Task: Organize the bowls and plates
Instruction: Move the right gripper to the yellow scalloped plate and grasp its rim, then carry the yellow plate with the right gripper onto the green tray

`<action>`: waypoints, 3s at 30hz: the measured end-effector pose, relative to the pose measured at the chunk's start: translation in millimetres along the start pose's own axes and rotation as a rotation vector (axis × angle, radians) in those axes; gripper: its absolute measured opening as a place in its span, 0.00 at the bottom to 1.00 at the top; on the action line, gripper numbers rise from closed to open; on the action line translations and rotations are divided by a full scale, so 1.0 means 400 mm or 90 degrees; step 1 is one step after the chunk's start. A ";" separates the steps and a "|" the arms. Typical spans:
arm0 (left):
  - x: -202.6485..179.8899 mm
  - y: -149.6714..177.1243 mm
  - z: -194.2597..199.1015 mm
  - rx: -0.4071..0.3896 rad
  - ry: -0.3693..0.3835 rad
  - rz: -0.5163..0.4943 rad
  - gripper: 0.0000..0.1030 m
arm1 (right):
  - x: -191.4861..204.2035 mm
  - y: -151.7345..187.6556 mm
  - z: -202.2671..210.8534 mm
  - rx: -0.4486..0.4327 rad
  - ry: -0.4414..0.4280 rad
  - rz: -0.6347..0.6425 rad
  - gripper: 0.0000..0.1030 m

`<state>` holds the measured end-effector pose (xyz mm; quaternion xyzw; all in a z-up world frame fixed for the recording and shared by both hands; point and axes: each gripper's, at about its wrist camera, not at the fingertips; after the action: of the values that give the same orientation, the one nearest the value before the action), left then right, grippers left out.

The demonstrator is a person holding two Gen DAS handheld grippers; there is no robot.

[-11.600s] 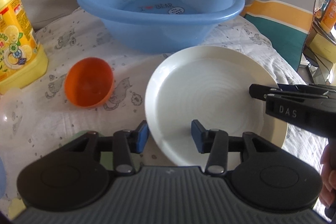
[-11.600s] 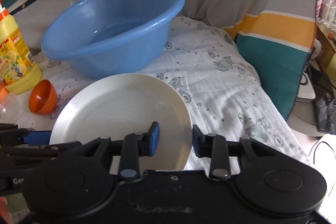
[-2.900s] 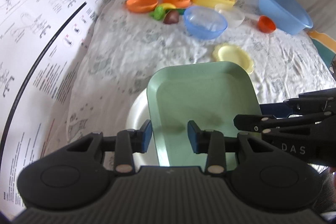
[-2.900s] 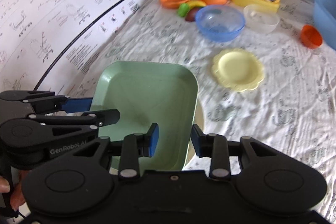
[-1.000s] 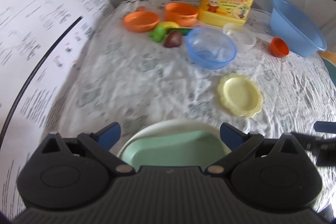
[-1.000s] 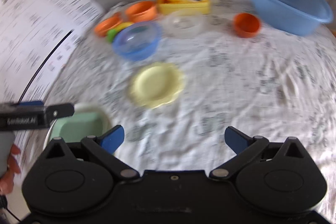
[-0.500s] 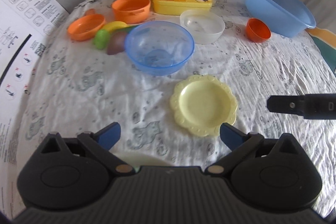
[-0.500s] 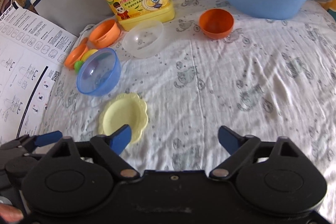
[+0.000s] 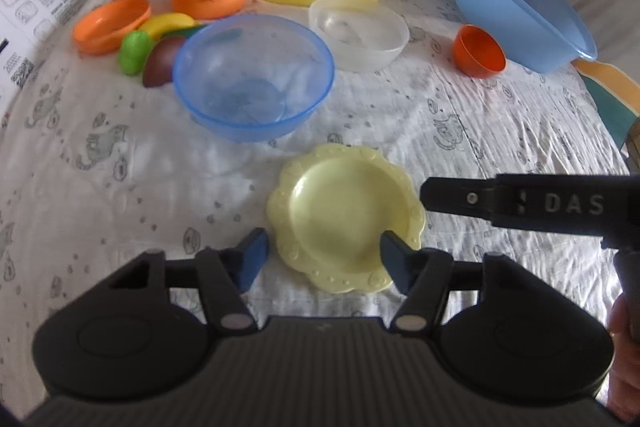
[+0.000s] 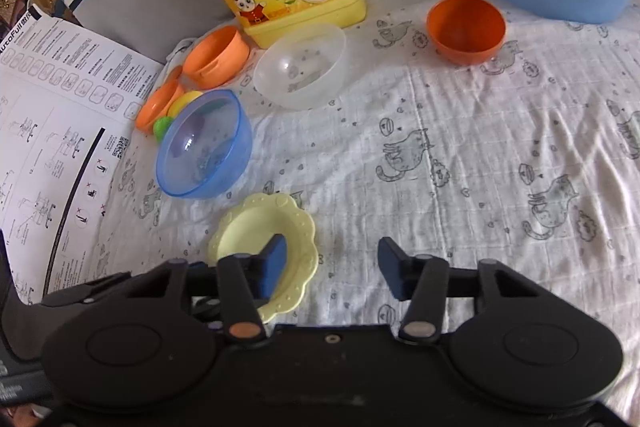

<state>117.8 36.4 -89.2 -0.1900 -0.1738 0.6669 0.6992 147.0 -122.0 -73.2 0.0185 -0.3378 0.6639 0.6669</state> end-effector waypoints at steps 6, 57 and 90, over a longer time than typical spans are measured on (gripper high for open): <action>-0.024 -0.002 -0.006 -0.012 0.024 -0.023 0.43 | -0.021 -0.002 -0.018 0.001 -0.002 -0.002 0.34; -0.061 0.030 0.185 -0.062 0.021 -0.049 0.32 | 0.050 0.066 0.173 -0.045 0.019 0.006 0.19; 0.283 0.288 0.310 -0.004 -0.039 0.058 0.32 | 0.417 0.270 0.038 0.126 -0.025 0.174 0.19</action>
<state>-38.0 158.2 -40.3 -0.1793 -0.1886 0.7028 0.6620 25.3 29.0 -27.9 0.0506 -0.2833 0.7778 0.5587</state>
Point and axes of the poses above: each gripper's, at about its wrist camera, not at the fingertips, and z roughly against the way its jaws point, x to its left, y to its underside, and after that the axes turned 9 degrees about -y, right-handed
